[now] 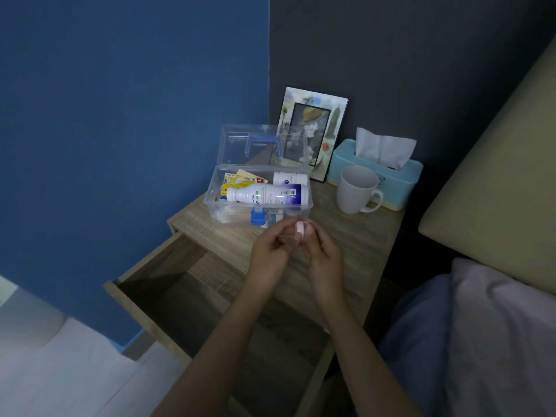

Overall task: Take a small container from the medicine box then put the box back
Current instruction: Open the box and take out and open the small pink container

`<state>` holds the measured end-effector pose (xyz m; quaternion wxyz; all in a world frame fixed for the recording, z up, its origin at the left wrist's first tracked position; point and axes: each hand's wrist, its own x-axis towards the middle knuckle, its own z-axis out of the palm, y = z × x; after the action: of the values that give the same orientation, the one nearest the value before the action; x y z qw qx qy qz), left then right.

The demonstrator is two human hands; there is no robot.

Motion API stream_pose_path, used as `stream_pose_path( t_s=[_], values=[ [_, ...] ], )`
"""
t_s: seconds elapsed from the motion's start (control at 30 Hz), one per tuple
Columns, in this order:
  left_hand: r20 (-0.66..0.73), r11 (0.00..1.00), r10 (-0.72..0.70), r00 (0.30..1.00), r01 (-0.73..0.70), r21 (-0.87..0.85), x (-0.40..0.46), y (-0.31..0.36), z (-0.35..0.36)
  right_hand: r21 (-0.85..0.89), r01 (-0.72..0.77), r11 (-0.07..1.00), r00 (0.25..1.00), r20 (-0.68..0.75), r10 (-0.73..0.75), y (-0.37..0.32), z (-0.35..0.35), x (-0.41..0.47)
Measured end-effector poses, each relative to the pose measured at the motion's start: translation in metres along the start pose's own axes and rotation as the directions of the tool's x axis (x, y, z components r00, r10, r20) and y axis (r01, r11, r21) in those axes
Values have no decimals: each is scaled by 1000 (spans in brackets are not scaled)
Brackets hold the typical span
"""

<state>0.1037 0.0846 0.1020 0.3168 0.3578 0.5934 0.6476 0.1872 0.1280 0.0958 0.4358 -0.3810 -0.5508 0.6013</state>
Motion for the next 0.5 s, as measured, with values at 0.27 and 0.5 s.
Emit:
stream_pose_path(
  t_s=[0.27, 0.5],
  values=[
    [-65, 979, -107, 992, 117, 167, 8, -1, 1, 2, -4, 1000, 1000, 10, 4, 3, 0, 1],
    [-16, 976, -216, 976, 216, 32, 9, 3, 1, 48, 35, 998, 999, 34, -36, 0, -4, 0]
  ],
)
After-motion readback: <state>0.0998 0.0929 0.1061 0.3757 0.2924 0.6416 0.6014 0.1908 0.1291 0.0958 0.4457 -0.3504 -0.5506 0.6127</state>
